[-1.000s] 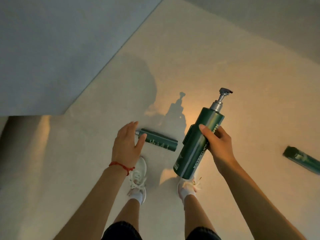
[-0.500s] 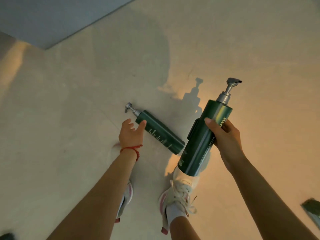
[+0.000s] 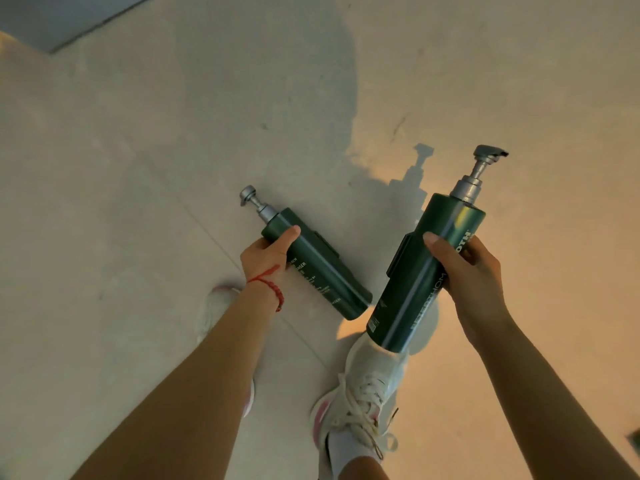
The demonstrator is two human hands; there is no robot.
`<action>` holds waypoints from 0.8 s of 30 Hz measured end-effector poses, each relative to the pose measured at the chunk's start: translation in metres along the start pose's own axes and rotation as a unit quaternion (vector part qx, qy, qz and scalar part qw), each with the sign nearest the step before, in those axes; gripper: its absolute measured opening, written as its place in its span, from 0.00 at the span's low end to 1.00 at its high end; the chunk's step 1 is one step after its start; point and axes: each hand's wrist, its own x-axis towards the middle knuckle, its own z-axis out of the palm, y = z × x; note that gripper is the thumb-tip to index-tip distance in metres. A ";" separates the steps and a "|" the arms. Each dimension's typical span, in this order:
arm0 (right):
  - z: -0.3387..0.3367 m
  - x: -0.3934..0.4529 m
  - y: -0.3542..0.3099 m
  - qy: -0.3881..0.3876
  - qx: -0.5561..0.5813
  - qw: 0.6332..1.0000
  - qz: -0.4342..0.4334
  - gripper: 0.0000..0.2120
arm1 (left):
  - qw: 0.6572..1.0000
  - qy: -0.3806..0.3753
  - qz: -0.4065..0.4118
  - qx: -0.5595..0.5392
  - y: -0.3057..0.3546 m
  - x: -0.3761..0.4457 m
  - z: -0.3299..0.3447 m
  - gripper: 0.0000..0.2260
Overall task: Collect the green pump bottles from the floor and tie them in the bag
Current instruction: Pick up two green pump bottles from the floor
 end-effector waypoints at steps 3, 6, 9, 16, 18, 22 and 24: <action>-0.009 -0.008 -0.013 0.002 0.024 1.000 0.003 0.16 | 0.998 -0.056 0.008 -0.030 0.014 -0.014 -0.010 0.07; -0.017 -0.023 -0.030 -0.012 0.029 0.999 0.003 0.12 | 0.991 -0.125 0.037 -0.021 0.036 -0.035 -0.019 0.07; -0.023 -0.046 -0.054 -0.028 0.037 0.999 0.003 0.12 | 0.976 -0.211 0.048 -0.007 0.066 -0.064 -0.029 0.15; -0.040 -0.124 -0.130 -0.047 0.082 0.995 -0.004 0.20 | 0.951 -0.300 0.064 0.030 0.138 -0.163 -0.049 0.15; -0.048 -0.149 -0.157 -0.051 0.089 0.995 -0.011 0.21 | 0.949 -0.304 0.073 0.038 0.160 -0.200 -0.053 0.17; -0.069 -0.199 -0.208 -0.054 0.093 0.994 -0.025 0.18 | 0.947 -0.306 0.085 0.042 0.200 -0.281 -0.059 0.19; -0.079 -0.223 -0.230 -0.053 0.096 0.993 -0.040 0.17 | 0.946 -0.305 0.099 0.046 0.215 -0.316 -0.062 0.18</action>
